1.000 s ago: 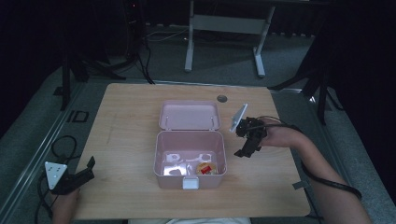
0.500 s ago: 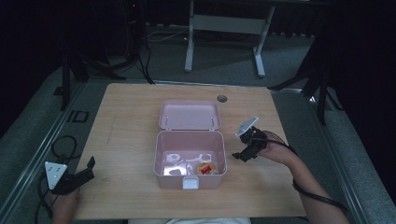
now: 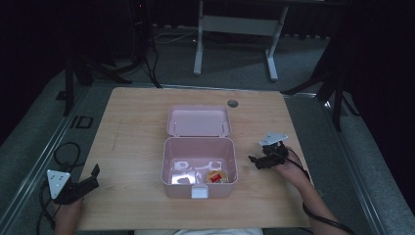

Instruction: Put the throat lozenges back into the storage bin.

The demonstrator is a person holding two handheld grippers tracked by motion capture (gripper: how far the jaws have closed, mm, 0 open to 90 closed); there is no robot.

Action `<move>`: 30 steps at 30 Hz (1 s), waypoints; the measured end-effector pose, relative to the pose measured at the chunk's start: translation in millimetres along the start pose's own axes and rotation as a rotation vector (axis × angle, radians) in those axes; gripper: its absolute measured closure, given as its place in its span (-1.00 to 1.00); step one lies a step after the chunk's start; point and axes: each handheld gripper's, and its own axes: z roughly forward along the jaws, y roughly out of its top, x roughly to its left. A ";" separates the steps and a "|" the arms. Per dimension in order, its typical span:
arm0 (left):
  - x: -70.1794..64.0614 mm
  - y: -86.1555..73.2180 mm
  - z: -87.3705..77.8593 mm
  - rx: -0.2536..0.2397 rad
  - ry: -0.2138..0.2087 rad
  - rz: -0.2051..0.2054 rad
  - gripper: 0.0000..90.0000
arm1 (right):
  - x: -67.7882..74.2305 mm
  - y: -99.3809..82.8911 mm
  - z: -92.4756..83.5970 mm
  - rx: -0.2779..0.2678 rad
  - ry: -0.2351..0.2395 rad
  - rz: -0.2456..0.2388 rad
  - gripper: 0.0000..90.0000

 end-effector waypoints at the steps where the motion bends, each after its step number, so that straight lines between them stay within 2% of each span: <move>1: 0.0 0.0 0.0 0.000 0.000 0.000 -0.94 | -2.1 -4.6 -0.4 -0.004 0.005 0.024 -0.73; 8: 0.2 0.1 -0.1 0.001 -0.001 -0.002 -0.94 | -9.9 -28.2 -4.4 -0.014 -0.056 0.090 -0.74; 9: 0.2 0.1 0.0 0.001 -0.001 -0.002 -0.94 | -11.5 -32.6 -7.0 -0.031 -0.087 0.108 -0.74; 11: 0.2 0.1 0.0 0.002 -0.002 -0.003 -0.94 | -15.1 -38.9 -11.4 -0.053 -0.096 0.158 -0.74; 15: 0.2 0.1 0.1 0.003 -0.001 -0.004 -0.94 | -19.1 -49.6 -18.5 -0.090 -0.154 0.253 -0.74; 20: 0.3 0.2 0.1 0.003 -0.001 -0.004 -0.94 | -19.9 -59.9 -23.6 -0.090 -0.216 0.314 -0.74; 27: 0.1 0.1 0.1 0.002 -0.001 -0.001 -0.94 | -22.0 -76.5 -28.5 -0.100 -0.371 0.446 -0.74; 30: 0.0 0.1 0.2 0.002 -0.002 0.001 -0.94 | -22.6 -78.9 -33.5 -0.114 -0.426 0.480 -0.74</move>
